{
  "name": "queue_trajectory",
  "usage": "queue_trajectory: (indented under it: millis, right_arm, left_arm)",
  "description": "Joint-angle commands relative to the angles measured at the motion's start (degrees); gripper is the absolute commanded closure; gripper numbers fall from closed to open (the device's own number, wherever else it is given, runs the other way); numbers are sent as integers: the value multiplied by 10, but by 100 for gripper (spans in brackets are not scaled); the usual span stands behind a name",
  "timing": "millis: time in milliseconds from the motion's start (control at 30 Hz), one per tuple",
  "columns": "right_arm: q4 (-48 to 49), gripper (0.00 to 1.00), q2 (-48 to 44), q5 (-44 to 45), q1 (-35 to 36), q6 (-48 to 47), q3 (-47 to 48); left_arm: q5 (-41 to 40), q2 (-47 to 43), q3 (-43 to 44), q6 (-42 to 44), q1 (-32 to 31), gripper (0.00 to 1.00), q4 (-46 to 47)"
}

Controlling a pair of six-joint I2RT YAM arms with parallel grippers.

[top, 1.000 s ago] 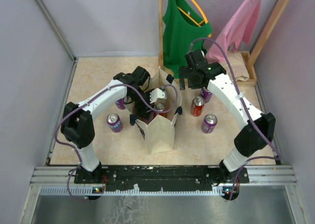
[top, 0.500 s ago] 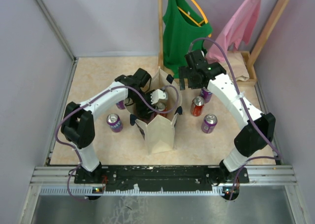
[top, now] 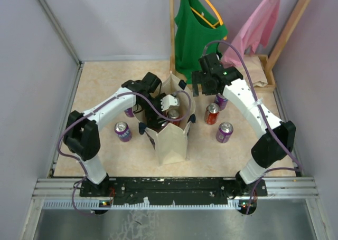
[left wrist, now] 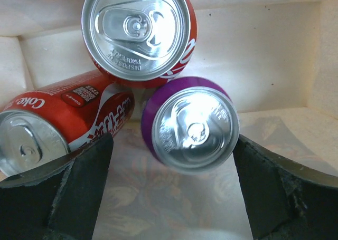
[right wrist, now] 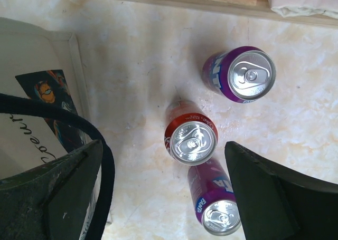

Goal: Place the beverage into the canvas bag
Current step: Place the drink in the canvas bag.

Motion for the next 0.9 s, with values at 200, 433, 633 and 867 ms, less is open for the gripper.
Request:
queue_trajectory:
  millis: [200,433,633,867]
  right_arm:
    - [26,1,-25,-14,-5,-11,8]
    - [27,1,-25,-16,-5,-13,7]
    - [30,1,-25,-19,-5,-14,8]
    - [36,1,-24,-23,-5,-14,9]
  left_arm:
    - [-9,-38,40,0,-13,0,-25]
    - [-21,-56,65,-2,-16,2,-26]
    - [-60,-78,94,-53,-15,4,31]
    - [-104,-90,133,-147,10,4,130]
